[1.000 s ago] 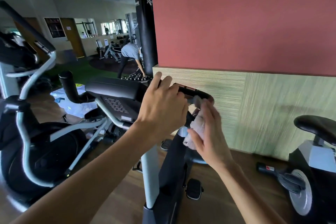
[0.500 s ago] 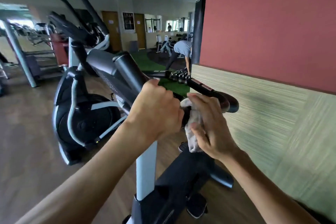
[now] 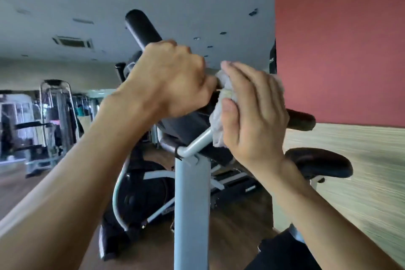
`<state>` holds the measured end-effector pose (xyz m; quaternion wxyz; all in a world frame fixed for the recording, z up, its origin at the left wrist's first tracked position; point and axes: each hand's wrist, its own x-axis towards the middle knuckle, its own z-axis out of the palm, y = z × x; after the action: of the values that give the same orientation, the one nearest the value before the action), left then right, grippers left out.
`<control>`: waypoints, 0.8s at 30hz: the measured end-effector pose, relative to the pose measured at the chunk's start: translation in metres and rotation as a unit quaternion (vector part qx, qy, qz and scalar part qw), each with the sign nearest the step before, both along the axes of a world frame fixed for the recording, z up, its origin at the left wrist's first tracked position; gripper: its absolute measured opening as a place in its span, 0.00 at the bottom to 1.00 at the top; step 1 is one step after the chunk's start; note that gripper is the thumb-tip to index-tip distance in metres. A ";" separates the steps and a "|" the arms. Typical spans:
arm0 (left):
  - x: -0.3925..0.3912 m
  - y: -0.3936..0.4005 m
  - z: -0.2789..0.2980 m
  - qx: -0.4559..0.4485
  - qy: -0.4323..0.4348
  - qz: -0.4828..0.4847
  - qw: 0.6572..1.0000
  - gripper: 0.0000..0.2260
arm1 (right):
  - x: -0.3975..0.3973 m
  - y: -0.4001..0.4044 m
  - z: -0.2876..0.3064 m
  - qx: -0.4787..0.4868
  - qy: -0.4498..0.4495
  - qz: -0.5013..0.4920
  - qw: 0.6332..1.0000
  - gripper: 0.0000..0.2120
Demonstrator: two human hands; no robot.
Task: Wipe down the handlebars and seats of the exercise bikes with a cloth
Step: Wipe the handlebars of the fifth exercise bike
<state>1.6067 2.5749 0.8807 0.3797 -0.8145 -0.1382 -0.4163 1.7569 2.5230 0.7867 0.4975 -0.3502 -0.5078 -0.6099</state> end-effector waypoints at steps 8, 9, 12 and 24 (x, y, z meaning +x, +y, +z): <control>0.019 0.002 -0.019 -0.009 -0.136 0.007 0.991 0.20 | 0.091 0.012 -0.024 0.110 -0.042 -0.006 0.993 0.25; 0.022 0.004 -0.021 -0.009 -0.157 -0.003 0.988 0.20 | 0.089 0.014 -0.023 0.127 -0.030 -0.001 0.991 0.25; 0.024 0.007 -0.027 0.002 -0.203 -0.026 0.979 0.21 | 0.050 0.021 -0.016 0.179 -0.037 -0.013 0.983 0.24; 0.022 0.006 -0.036 -0.071 -0.259 -0.197 0.943 0.20 | 0.071 0.028 -0.021 0.213 -0.167 -0.099 0.957 0.24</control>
<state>1.6287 2.5805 0.8450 0.1821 -0.7145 -0.0974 -0.6685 1.8277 2.5506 0.7654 0.4059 -0.1772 -0.4048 -0.8000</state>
